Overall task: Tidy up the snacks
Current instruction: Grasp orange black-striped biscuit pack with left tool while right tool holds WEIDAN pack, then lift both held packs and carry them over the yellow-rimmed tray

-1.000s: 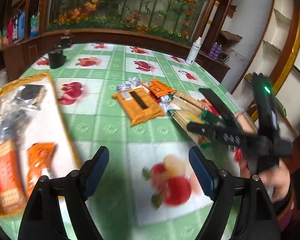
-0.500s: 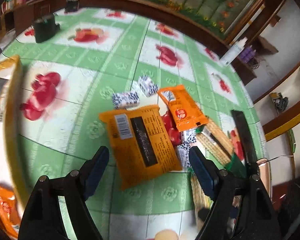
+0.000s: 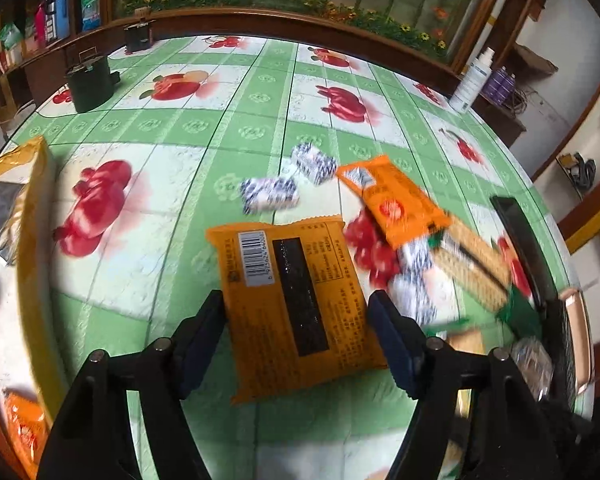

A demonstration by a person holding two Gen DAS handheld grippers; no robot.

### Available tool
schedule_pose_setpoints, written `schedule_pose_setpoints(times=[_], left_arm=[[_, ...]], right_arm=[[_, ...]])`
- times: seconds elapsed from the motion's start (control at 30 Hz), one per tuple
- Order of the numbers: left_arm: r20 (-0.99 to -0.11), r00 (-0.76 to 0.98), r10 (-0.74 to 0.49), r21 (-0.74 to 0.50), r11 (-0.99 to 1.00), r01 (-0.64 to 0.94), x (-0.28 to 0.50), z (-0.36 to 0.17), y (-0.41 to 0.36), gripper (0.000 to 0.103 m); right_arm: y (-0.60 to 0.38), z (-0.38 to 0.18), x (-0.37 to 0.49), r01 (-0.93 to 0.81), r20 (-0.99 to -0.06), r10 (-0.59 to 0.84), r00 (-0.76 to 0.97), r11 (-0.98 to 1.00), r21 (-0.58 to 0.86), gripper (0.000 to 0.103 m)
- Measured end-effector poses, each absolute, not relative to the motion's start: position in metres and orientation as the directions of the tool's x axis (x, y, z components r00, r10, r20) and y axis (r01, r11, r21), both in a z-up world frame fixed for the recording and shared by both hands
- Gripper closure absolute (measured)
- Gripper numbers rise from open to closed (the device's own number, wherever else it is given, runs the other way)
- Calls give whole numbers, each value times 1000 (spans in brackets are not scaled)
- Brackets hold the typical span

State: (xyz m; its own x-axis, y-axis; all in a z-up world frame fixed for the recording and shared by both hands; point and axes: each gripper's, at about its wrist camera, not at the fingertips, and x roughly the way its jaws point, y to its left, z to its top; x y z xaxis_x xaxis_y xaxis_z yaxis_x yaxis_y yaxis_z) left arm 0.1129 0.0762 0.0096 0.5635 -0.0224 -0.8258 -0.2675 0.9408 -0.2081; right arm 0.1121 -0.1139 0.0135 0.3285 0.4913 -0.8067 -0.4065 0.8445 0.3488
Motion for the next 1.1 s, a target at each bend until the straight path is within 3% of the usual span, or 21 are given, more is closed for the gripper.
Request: schedule_pose_setpoints(times=[0.17, 0.3, 0.5, 1.1], left_arm=[[-810, 586, -10, -195, 948, -253, 91, 8, 72, 31], [-808, 590, 4, -178, 952, -250, 92, 7, 69, 24], [-787, 607, 107, -45, 972, -230, 92, 1, 52, 28], [-770, 638, 29, -125, 973, -194, 89, 3, 60, 29]], right_arm=[[-108, 14, 108, -426, -815, 462, 350, 853, 301, 52], [-102, 13, 105, -441, -823, 435, 366, 860, 258, 51], [-100, 12, 102, -451, -823, 409, 394, 866, 214, 52], [-88, 9, 96, -454, -819, 315, 480, 888, 75, 51]])
